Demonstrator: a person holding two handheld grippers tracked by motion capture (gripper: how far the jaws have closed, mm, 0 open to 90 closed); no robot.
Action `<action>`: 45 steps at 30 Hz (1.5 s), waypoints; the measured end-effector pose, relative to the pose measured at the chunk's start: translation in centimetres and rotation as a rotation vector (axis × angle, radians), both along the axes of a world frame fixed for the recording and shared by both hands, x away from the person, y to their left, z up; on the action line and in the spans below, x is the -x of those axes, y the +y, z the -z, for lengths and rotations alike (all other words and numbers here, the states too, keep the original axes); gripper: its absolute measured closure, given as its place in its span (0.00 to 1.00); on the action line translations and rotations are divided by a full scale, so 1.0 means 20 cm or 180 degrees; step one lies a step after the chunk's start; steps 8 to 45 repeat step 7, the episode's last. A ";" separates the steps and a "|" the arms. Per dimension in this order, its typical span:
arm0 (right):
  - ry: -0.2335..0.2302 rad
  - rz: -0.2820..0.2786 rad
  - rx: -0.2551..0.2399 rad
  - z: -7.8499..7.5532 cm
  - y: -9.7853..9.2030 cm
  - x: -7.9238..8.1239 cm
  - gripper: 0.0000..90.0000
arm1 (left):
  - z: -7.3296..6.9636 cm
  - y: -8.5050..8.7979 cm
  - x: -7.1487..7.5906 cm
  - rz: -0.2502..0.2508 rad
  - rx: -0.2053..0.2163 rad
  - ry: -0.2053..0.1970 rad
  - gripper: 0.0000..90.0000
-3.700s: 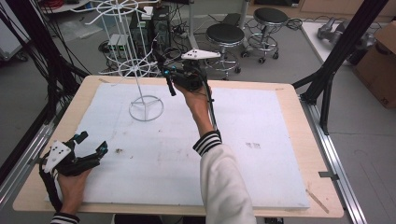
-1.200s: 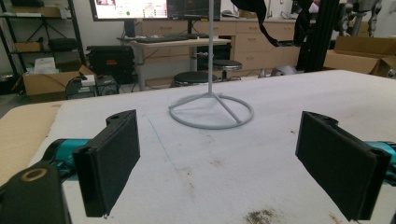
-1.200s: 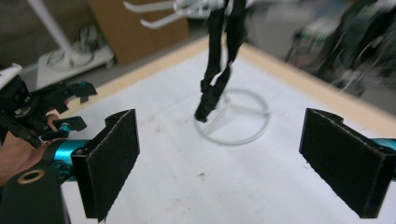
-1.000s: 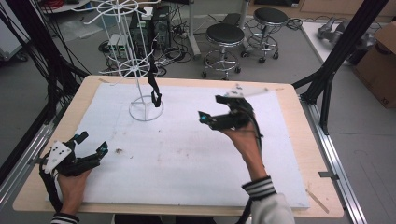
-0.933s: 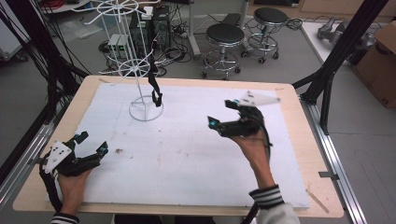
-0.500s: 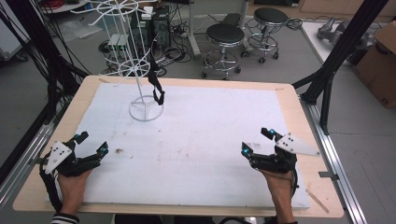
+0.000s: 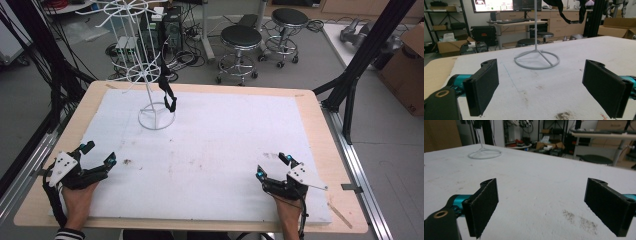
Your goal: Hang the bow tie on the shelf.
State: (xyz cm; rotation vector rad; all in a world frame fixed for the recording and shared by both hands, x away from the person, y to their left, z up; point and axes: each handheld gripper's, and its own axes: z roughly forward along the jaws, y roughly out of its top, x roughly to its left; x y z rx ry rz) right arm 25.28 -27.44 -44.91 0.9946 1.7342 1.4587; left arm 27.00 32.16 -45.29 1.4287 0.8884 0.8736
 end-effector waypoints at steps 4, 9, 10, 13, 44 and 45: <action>-0.0067 0.0061 -0.0017 0.01 -0.01 0.01 0.12 | 0.00 0.00 0.00 0.0000 -0.0003 -0.0013 0.16; -0.0094 0.0085 -0.0011 0.01 0.00 0.01 0.12 | 0.00 0.00 0.01 0.0003 0.0017 -0.0034 0.16; -0.0094 0.0085 -0.0011 0.01 0.00 0.01 0.12 | 0.00 0.00 0.01 0.0003 0.0017 -0.0034 0.16; -0.0094 0.0085 -0.0011 0.01 0.00 0.01 0.12 | 0.00 0.00 0.01 0.0003 0.0017 -0.0034 0.16; -0.0094 0.0085 -0.0011 0.01 0.00 0.01 0.12 | 0.00 0.00 0.01 0.0003 0.0017 -0.0034 0.16; -0.0094 0.0085 -0.0011 0.01 0.00 0.01 0.12 | 0.00 0.00 0.01 0.0003 0.0017 -0.0034 0.16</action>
